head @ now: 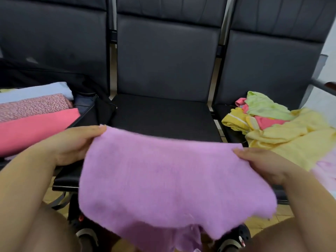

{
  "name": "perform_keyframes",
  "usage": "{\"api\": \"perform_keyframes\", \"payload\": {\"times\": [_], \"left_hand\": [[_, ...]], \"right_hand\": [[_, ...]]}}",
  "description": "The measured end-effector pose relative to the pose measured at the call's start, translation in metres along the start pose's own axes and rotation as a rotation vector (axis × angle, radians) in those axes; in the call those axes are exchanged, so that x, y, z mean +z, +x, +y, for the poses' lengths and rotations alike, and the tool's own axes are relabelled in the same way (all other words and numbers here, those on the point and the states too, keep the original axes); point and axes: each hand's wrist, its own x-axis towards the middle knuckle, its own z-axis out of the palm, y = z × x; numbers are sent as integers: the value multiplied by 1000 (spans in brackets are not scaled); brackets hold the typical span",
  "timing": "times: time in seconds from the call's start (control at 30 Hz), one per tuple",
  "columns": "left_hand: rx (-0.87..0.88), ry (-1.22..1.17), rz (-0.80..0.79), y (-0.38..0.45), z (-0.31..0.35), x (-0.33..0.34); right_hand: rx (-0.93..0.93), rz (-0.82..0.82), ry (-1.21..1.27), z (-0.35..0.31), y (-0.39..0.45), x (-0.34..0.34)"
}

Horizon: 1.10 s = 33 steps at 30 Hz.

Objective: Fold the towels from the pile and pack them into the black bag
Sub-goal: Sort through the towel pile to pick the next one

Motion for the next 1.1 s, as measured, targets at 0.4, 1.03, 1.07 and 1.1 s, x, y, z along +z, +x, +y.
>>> {"api": "perform_keyframes", "payload": {"times": [0.4, 1.03, 1.07, 1.1], "left_hand": [[188, 269, 335, 48, 0, 23], [108, 1406, 266, 148, -55, 77], [110, 1408, 270, 154, -53, 76], [115, 1410, 274, 160, -50, 76]], "right_hand": [[-227, 487, -343, -8, 45, 7], [-133, 384, -1185, 23, 153, 69], [-136, 390, -1191, 21, 159, 67], [-136, 396, -1196, 19, 166, 66]]}}
